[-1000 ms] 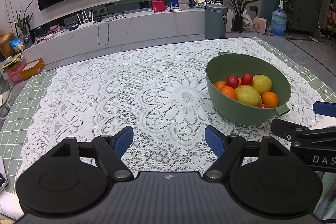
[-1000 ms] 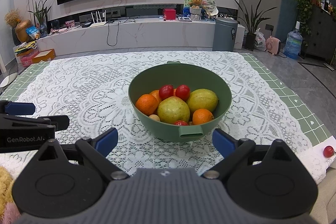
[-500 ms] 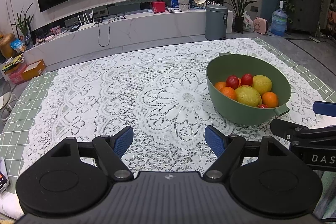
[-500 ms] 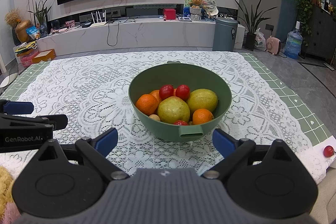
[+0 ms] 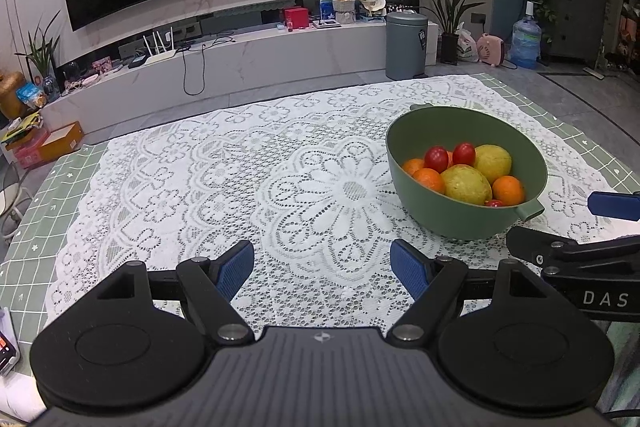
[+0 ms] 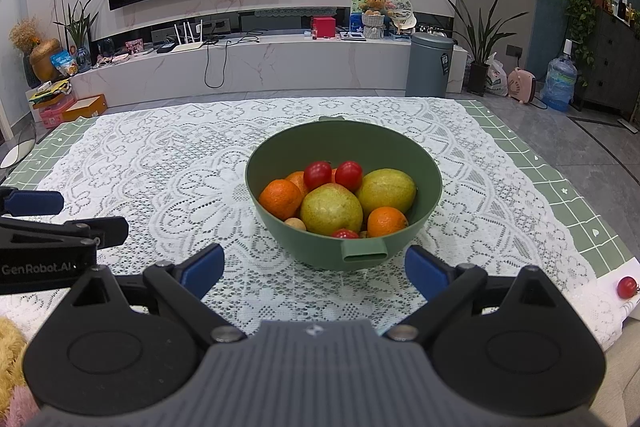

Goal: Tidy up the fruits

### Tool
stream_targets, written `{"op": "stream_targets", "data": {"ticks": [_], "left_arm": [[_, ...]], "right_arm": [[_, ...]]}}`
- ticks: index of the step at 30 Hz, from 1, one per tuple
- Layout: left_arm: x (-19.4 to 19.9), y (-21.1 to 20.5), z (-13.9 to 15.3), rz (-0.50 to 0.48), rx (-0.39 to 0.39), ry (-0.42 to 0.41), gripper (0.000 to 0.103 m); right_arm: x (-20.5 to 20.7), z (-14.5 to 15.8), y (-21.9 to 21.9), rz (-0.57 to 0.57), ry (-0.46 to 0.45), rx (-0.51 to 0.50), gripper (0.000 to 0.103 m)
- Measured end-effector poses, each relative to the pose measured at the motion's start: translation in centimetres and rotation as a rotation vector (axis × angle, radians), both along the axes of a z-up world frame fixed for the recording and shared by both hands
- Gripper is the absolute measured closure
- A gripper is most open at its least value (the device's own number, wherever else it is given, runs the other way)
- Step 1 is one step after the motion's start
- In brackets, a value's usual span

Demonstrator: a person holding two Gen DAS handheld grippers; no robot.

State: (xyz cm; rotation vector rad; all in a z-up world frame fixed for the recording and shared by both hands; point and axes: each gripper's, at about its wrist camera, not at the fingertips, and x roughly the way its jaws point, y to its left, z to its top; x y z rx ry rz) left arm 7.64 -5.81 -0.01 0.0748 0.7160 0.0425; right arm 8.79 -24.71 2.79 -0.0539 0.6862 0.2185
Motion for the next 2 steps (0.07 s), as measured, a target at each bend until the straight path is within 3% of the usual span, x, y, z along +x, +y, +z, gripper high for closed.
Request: {"op": "stream_targets", "data": {"ticks": [2], "left_arm": [[-0.03,0.03,0.01,0.002,0.001,0.000,0.012]], "right_arm": [[0.00,0.01,0.00,0.000,0.000,0.000,0.009]]}}
